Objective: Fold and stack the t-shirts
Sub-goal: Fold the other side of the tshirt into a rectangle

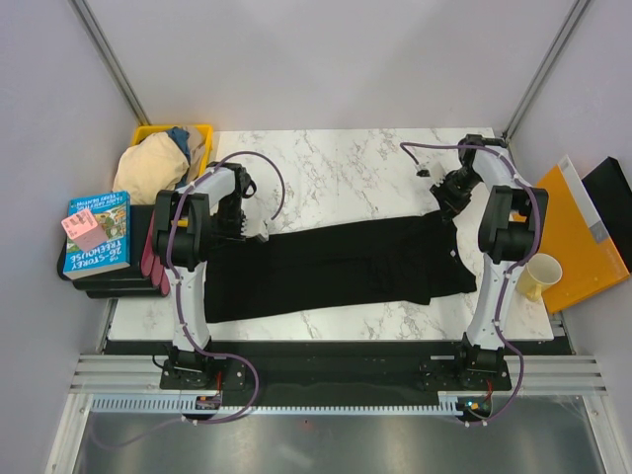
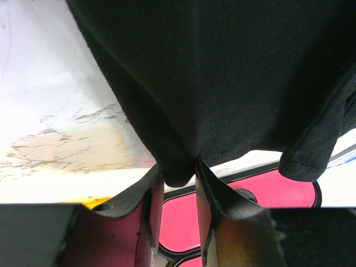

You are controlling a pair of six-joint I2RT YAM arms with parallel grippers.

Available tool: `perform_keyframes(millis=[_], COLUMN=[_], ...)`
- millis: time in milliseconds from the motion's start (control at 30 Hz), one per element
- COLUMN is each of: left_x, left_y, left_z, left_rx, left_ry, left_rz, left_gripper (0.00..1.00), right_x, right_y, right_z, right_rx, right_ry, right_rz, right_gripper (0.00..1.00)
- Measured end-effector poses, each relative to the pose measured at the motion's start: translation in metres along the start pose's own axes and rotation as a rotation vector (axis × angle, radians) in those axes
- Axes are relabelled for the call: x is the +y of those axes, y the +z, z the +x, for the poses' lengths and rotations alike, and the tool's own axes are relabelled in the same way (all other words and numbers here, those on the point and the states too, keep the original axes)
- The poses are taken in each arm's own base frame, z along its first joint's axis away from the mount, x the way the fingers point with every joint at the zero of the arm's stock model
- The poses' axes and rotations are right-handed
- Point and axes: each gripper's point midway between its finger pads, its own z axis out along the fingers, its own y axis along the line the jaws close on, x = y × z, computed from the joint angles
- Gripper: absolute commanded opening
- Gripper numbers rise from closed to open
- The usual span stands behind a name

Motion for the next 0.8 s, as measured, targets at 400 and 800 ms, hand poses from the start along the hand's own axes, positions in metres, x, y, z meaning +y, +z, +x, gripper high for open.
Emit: perform_keyframes(millis=[400, 800], left_x=[0.0, 0.0], left_y=[0.0, -0.001], left_z=[0.0, 0.0], left_rx=[0.001, 0.002], left_ry=[0.0, 0.001], left_rz=[0.002, 0.008], left_gripper=[0.36, 0.36], right_x=[-0.003, -0.001], right_y=[-0.006, -0.003], right_z=[0.016, 0.038], right_rx=[0.075, 0.159], right_ry=[-0.063, -0.099], right_rz=[0.016, 0.007], right_gripper=[0.0, 0.49])
